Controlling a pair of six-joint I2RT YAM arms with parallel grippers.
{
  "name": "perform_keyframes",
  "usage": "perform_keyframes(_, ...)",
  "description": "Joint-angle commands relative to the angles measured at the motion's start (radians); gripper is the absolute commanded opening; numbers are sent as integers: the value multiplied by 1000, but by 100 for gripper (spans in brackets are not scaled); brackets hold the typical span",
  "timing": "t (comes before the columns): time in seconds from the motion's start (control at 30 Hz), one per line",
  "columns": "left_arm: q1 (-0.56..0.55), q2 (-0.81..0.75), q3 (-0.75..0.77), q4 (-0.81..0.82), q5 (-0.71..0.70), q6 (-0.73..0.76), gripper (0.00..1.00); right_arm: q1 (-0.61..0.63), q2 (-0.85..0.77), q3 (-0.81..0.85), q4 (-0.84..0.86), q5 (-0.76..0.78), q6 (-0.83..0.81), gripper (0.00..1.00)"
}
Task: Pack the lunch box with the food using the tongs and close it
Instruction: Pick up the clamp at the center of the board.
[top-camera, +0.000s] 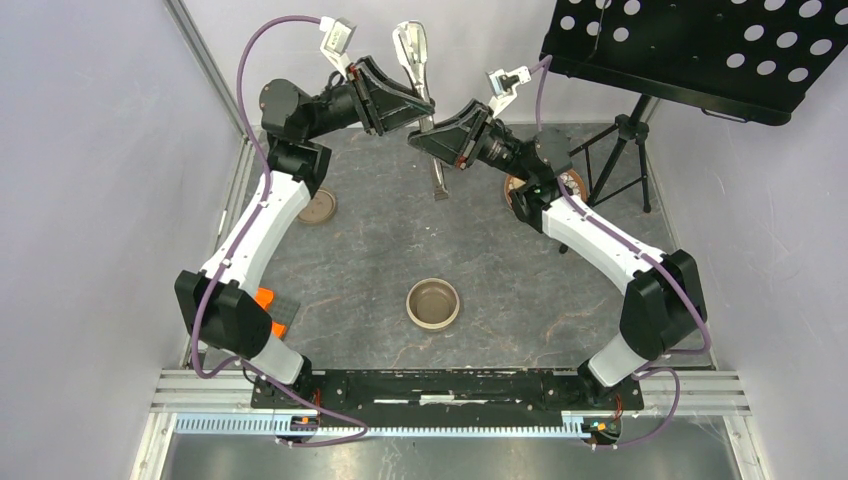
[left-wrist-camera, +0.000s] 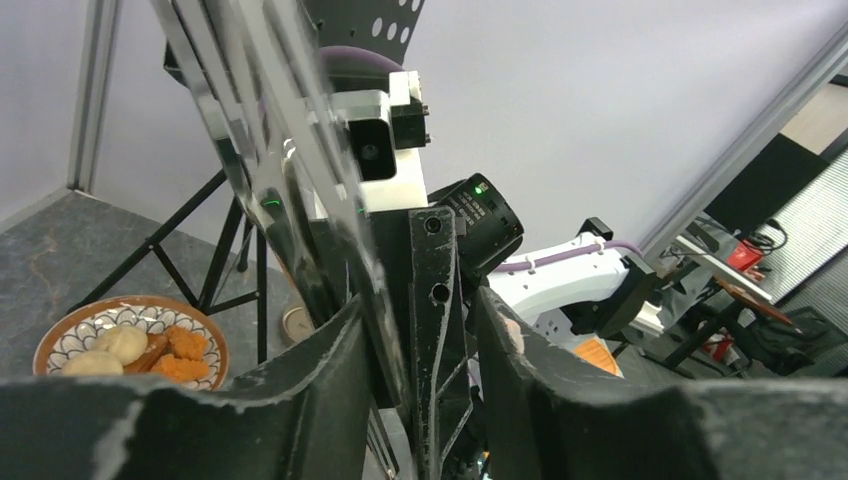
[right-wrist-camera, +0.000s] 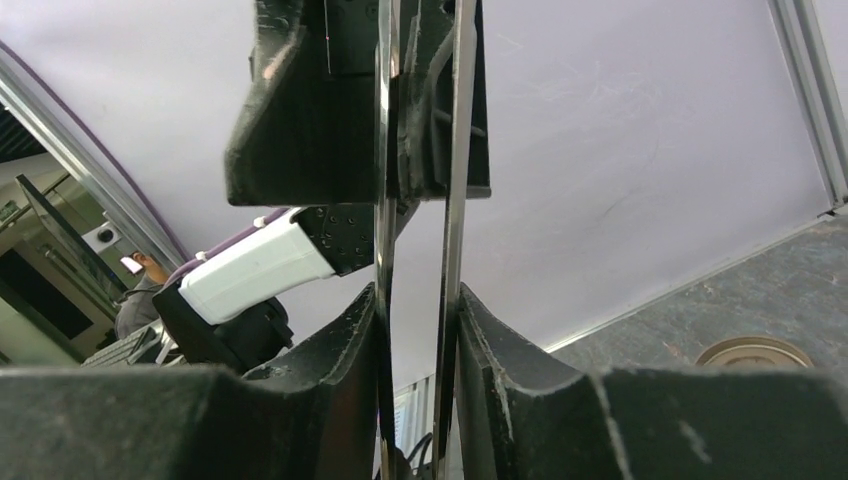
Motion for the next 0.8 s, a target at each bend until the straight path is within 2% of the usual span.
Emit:
perform_keyframes(0.0, 36, -32, 10, -16, -24, 11, 55, 2, -36, -35, -2, 15, -39, 33)
perform_keyframes(0.2, 110, -68, -1, -96, -44, 78, 71, -15, -60, -88, -39, 18, -90, 31)
perform_keyframes(0.3, 145, -116, -52, -200, -94, 186, 89, -29, -70, -108, -113, 20, -160, 30)
perform_keyframes(0.37, 168, -154, -82, -298, -136, 272, 99, -31, -82, -103, -249, 36, -274, 30)
perform_keyframes(0.53, 210, -211, -91, -629, -248, 598, 100, -32, -99, -95, -572, 107, -575, 33)
perform_keyframes(0.6, 217, -229, -102, -704, -297, 680, 100, -32, -108, -95, -671, 140, -677, 32)
perform_keyframes(0.77, 234, -268, -153, -784, -374, 755, 100, -41, -144, -108, -868, 220, -901, 34)
